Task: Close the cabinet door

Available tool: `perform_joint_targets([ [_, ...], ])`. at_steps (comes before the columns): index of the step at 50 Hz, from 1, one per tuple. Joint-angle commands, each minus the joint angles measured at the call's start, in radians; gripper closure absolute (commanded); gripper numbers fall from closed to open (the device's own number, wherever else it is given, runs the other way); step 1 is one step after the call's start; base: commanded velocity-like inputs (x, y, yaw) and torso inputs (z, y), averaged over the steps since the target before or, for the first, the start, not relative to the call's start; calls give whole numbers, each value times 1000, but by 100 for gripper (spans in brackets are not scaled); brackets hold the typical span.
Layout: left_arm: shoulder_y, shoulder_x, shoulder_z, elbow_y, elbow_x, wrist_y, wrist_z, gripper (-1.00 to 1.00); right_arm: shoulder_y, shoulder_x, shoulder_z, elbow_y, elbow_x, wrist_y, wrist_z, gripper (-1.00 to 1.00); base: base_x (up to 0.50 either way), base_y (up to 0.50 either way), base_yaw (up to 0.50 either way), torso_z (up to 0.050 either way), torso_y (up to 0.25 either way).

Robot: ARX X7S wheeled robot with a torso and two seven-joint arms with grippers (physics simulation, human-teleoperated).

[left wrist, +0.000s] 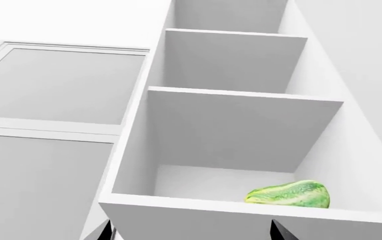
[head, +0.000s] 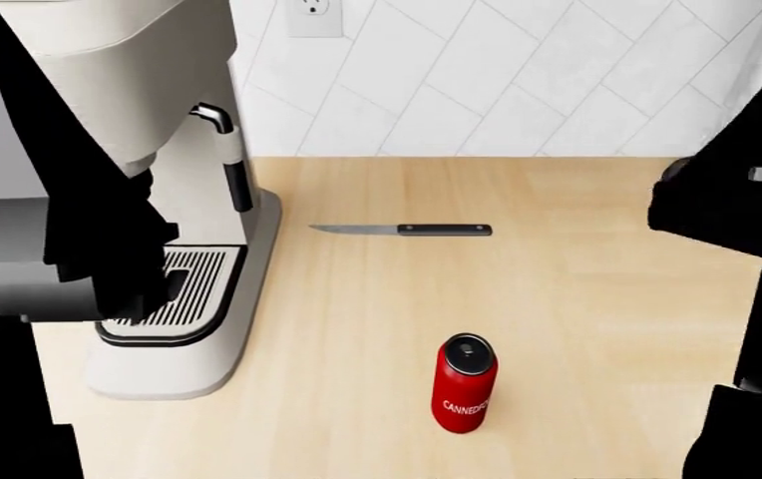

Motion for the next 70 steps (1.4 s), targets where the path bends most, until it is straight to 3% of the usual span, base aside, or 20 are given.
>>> perform_joint_targets([
  [1, -25, -126, 4, 63, -119, 0, -143, -100, 515, 707, -375, -121, 520, -38, 574, -100, 0, 0, 0, 0, 0],
  [6, -41, -212, 44, 62, -156, 34, -232, -100, 581, 681, -328, 8, 692, -115, 492, -100, 0, 0, 0, 0, 0],
  [13, -52, -271, 74, 60, -175, 61, -292, -100, 755, 619, -365, 120, 782, -66, 444, -100, 0, 0, 0, 0, 0],
  [26, -62, -312, 110, 54, -179, 82, -335, -100, 665, 622, -173, 210, 909, -248, 420, -100, 0, 0, 0, 0, 0],
  [43, -67, -335, 137, 45, -175, 99, -359, -100, 682, 635, -88, 292, 944, -291, 438, -100, 3, -2, -1, 2, 0],
  [49, -68, -341, 144, 43, -175, 105, -365, -100, 667, 677, -11, 271, 859, -300, 552, -100, 0, -4, -4, 2, 0],
  [53, -69, -344, 149, 40, -176, 109, -369, -100, 565, 734, 93, 231, 746, -279, 697, -100, 0, -3, -4, 3, 0],
  [58, -72, -348, 154, 41, -176, 111, -375, -100, 489, 834, 152, 213, 696, -126, 928, -100, 0, -14, 0, 0, 0],
  [61, -72, -350, 159, 37, -174, 114, -376, -100, 536, 812, 125, 221, 707, -167, 856, -100, 0, 0, 0, 0, 0],
  [70, -73, -359, 160, 31, -178, 123, -382, -100, 865, 636, -194, 370, 674, -115, 657, -100, 0, 0, 0, 0, 0],
])
